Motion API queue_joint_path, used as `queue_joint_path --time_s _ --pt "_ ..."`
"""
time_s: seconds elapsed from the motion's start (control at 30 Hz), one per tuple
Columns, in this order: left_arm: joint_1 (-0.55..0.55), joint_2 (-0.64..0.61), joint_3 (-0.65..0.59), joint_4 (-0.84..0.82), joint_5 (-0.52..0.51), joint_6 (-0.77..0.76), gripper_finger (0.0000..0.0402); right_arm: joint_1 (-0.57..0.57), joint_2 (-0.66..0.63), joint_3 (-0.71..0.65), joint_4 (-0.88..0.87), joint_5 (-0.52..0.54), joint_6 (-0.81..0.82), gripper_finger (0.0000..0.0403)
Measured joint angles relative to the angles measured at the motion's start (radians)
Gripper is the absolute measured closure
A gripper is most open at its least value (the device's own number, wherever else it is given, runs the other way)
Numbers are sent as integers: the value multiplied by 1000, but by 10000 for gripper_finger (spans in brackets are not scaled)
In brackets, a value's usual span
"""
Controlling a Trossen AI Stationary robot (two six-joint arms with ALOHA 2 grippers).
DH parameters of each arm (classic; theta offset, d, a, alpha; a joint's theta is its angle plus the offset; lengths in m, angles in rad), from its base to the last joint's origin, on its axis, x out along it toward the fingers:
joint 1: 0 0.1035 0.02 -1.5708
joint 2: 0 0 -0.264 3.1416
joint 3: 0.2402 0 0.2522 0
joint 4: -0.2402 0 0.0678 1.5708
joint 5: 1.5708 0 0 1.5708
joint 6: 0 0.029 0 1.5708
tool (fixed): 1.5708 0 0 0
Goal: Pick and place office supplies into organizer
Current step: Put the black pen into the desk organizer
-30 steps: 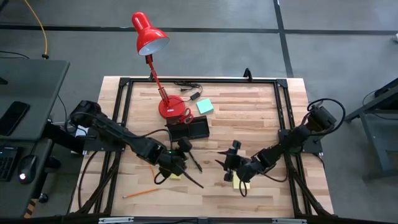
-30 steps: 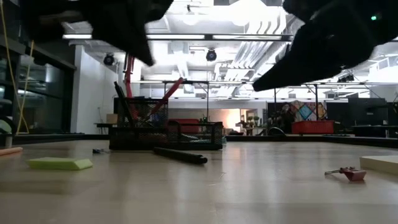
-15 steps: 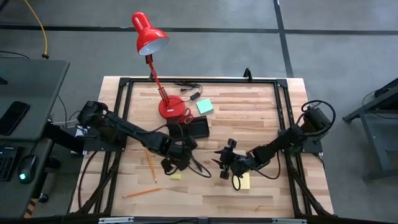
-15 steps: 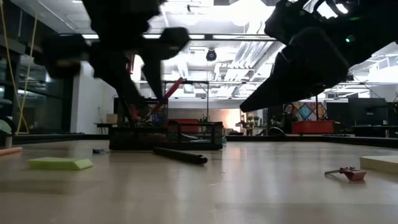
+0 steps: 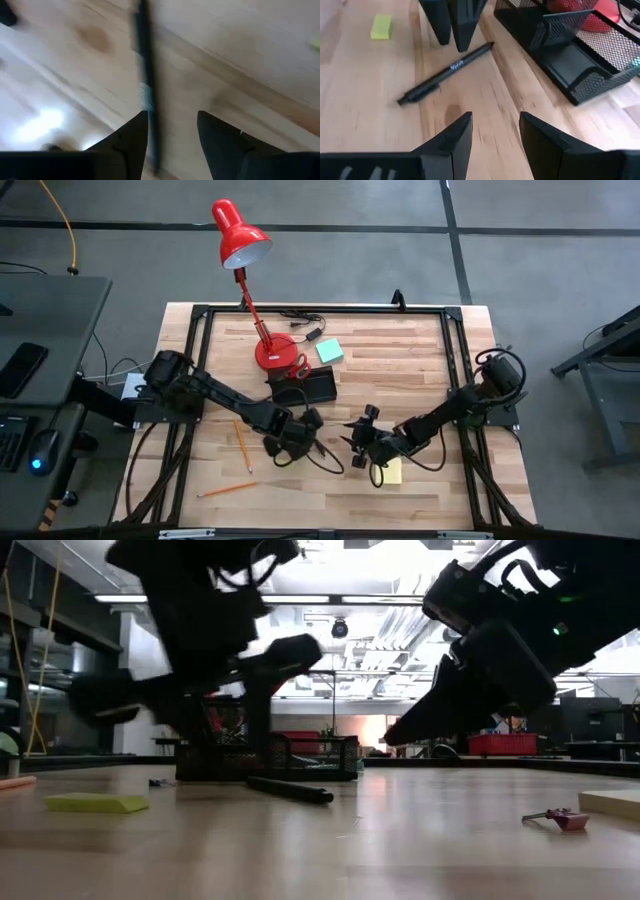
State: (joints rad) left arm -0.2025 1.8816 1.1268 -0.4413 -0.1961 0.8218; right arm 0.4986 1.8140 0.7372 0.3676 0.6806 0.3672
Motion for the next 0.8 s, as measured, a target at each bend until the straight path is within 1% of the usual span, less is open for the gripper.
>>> queue_joint_path --time_s 0.03,0.13,0.2,0.27,0.3,0.47,0.67,0.8 --pt "0 8 10 26 -2 6 245 0 5 0 14 -5 0 251" --pt "15 7 19 -23 8 38 251 -2 16 0 19 -20 -2 251" --pt "35 13 25 -12 62 53 254 -2 25 1 50 -29 -1 251" --pt "54 14 27 -39 112 53 257 -3 29 0 37 -28 -2 251" --pt "64 15 28 -33 124 54 259 -3 36 0 49 -28 -5 251" --pt "106 15 37 -29 125 74 267 -3 54 1 69 -36 -1 251" --pt "155 25 40 -54 254 73 268 -1 54 0 67 -28 -16 251" --pt "164 29 40 -115 259 74 268 -1 54 0 70 -26 -30 251"
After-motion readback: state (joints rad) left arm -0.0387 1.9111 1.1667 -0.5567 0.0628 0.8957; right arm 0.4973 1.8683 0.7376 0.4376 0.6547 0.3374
